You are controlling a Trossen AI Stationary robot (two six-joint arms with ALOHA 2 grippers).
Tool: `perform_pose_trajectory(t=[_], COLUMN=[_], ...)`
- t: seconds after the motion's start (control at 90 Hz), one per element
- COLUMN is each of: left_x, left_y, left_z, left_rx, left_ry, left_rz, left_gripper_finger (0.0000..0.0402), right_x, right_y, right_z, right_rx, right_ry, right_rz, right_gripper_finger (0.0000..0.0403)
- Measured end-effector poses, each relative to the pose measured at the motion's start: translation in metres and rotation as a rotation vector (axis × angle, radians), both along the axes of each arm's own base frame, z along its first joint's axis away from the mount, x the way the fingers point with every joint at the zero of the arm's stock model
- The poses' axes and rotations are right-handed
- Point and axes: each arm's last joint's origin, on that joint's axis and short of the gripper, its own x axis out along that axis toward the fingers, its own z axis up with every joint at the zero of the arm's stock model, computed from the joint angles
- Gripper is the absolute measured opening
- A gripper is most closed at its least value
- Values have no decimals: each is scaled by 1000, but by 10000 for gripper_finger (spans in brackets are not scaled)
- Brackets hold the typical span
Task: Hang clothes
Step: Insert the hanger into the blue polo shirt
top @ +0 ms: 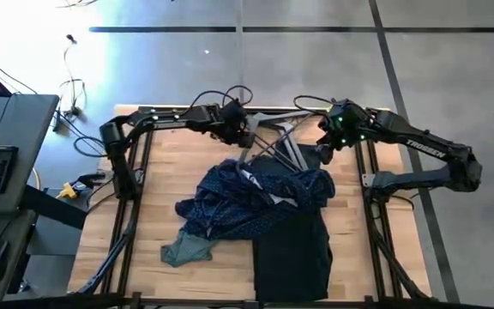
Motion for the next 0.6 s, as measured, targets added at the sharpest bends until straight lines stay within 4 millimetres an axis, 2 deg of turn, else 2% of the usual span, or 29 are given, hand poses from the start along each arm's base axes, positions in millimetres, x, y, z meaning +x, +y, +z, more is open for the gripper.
perform_pose_trajectory(t=[0.156, 0.289, 0.411, 0.544, 0.6], left_x=[7, 10, 11, 11, 14], left_y=[-1, -4, -7, -13, -18], left_z=[-24, -30, -29, -24, -18], left_rx=[-54, -49, -31, -9, 30], left_ry=[38, 56, 57, 57, 40], left_rz=[-33, -38, -71, -134, -155], left_gripper_finger=[229, 216, 159, 47, 50], right_x=[0, 1, 2, 2, 1], right_y=[0, -1, -1, -1, -1], right_z=[0, 1, 1, 2, 4], right_rx=[2, 0, -12, -19, -25], right_ry=[2, -10, -22, -26, -32], right_rz=[-20, -26, -19, -6, -2], right_gripper_finger=[252, 252, 252, 252, 252])
